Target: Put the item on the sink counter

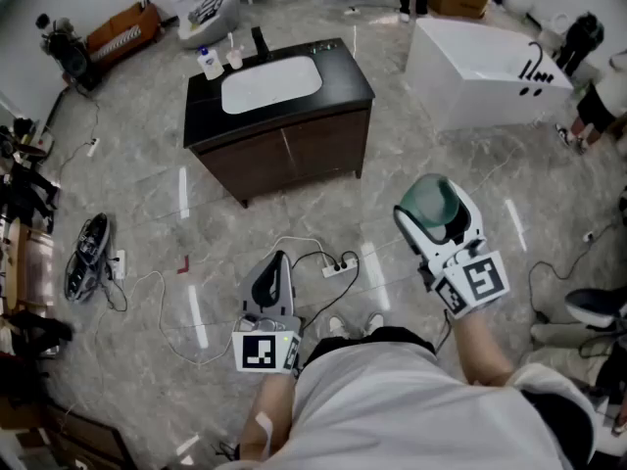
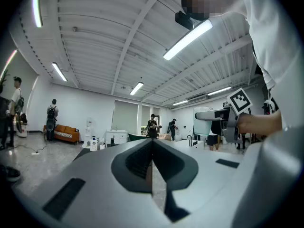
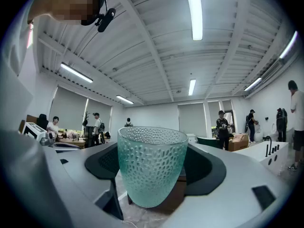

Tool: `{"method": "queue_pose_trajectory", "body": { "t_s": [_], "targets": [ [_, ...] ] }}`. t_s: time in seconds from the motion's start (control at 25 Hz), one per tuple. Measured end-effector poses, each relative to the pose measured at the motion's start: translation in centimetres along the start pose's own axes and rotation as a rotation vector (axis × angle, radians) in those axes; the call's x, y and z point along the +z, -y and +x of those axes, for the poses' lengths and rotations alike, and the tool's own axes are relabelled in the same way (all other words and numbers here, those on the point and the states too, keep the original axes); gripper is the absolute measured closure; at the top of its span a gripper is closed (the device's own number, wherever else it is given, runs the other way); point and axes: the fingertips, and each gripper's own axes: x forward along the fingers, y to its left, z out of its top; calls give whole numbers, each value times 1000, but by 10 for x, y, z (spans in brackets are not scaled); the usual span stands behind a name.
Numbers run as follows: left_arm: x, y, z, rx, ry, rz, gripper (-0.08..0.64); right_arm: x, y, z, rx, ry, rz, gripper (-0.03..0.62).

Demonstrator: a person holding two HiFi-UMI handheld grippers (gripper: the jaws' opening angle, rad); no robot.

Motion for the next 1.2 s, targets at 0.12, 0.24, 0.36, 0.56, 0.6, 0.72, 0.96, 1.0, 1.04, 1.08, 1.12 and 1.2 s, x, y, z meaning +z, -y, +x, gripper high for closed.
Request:
{"method": "queue_pose_trajectory", "body": {
  "t_s": [0.12, 0.24, 0.36, 0.56, 0.6, 0.72, 0.96, 1.0, 1.04, 1.08, 1.12, 1.2],
  "targets": [
    [1, 3, 6, -2, 9, -3, 558, -2, -1, 1, 6, 4, -11, 189],
    [-1, 11, 10, -11, 5, -17, 558, -5, 1, -5, 3, -1, -6, 189],
    [5, 20, 15, -24, 25, -13, 558, -5, 5, -13, -4, -7, -3, 189],
    [8, 32, 19, -47, 27, -17, 558, 0, 10, -22, -14, -3, -9, 189],
    [9, 35, 19, -48, 29, -16, 558, 1, 10, -24, -14, -4, -9, 189],
    [12, 38, 17, -47, 35, -11, 558, 2, 10, -27, -7, -2, -11, 189],
    [9, 35, 12, -33, 45, -18, 558, 5, 5, -27, 12, 10, -27, 189],
    [8, 34, 12, -31, 45, -19, 558, 5, 4, -26, 17, 12, -34, 189],
    [7, 33, 11, -27, 44, -19, 558, 5, 2, -24, 21, 12, -38, 189],
    [7, 32, 10, -24, 43, -19, 558, 5, 1, -23, 26, 12, -39, 189],
    [6, 31, 10, -21, 41, -21, 558, 5, 0, -22, 29, 11, -37, 189],
    [5, 28, 9, -18, 37, -24, 558, 4, -2, -19, 34, 8, -32, 189]
  ]
}}
